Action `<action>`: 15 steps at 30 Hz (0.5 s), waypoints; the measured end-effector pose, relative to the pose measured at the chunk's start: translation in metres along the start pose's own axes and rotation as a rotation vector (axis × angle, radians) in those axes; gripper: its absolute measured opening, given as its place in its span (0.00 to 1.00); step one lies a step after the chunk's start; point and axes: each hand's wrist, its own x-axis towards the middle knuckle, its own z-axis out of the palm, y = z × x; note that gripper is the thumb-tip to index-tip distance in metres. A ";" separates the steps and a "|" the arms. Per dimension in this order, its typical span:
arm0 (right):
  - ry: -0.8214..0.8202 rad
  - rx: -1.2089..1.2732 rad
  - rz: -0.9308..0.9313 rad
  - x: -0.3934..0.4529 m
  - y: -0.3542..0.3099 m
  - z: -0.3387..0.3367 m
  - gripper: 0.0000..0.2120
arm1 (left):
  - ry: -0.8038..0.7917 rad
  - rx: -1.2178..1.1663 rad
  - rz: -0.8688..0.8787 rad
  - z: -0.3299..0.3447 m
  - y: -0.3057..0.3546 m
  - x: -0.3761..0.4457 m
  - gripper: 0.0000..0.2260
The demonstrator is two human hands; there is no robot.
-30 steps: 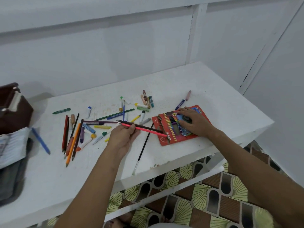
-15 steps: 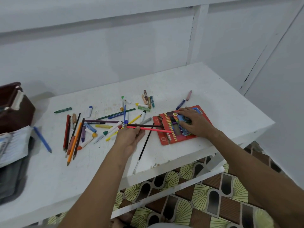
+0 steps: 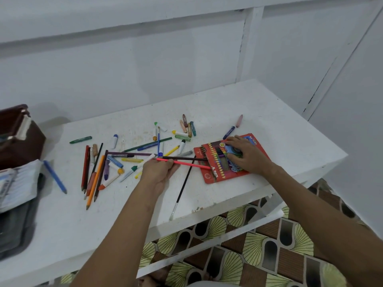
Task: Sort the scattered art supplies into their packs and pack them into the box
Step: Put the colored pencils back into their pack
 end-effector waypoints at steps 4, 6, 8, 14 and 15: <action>-0.001 -0.001 0.002 0.000 0.001 0.000 0.25 | -0.018 0.177 0.039 0.013 -0.019 -0.013 0.06; -0.007 0.005 0.000 0.001 0.001 0.000 0.25 | -0.015 0.613 0.138 0.015 -0.026 -0.015 0.15; -0.008 0.001 0.001 0.000 0.002 -0.001 0.25 | -0.048 1.026 0.302 0.013 -0.029 -0.014 0.22; -0.013 -0.011 0.005 0.000 0.002 0.000 0.26 | -0.159 1.534 0.893 0.007 -0.016 -0.007 0.19; -0.014 -0.010 0.005 0.000 0.002 0.000 0.26 | -0.224 1.614 0.916 0.007 -0.016 -0.002 0.22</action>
